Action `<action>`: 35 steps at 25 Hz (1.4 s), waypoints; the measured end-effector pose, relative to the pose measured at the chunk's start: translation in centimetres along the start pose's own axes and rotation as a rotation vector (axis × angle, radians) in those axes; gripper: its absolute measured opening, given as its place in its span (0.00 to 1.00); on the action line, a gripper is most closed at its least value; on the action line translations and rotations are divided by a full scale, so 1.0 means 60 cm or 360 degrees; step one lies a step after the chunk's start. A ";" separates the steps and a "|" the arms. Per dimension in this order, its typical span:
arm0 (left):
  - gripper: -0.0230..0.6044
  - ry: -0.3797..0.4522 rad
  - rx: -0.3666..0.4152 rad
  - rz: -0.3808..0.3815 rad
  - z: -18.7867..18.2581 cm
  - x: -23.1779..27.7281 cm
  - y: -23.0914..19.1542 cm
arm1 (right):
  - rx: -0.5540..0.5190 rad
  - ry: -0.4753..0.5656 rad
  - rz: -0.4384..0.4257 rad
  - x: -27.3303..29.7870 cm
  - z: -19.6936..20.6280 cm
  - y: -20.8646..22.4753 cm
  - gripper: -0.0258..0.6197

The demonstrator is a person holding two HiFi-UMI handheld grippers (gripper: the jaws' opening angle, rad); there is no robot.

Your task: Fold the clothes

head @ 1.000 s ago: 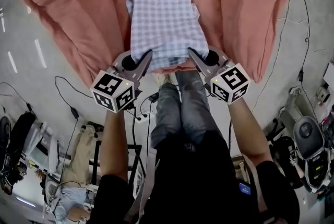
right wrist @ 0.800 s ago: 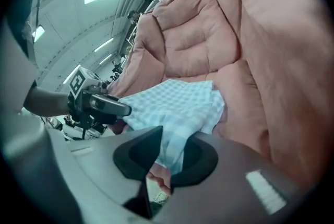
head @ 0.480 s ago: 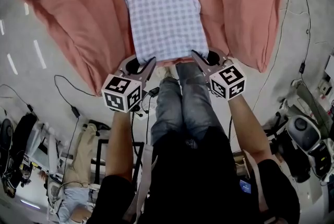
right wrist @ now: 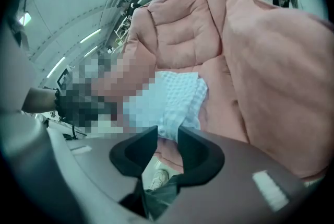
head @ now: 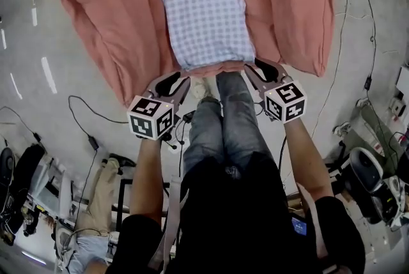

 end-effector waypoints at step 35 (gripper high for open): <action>0.12 0.1223 0.0622 -0.0082 -0.416 -0.537 0.438 | -0.0197 0.1267 -0.0210 -0.553 -0.468 -0.260 0.13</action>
Point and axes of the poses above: the fingertips, and each gripper's own axes: x forward along the fingers, y to its right, z out of its underside, the point moved 4 cm from there along -x, backward along the fingers
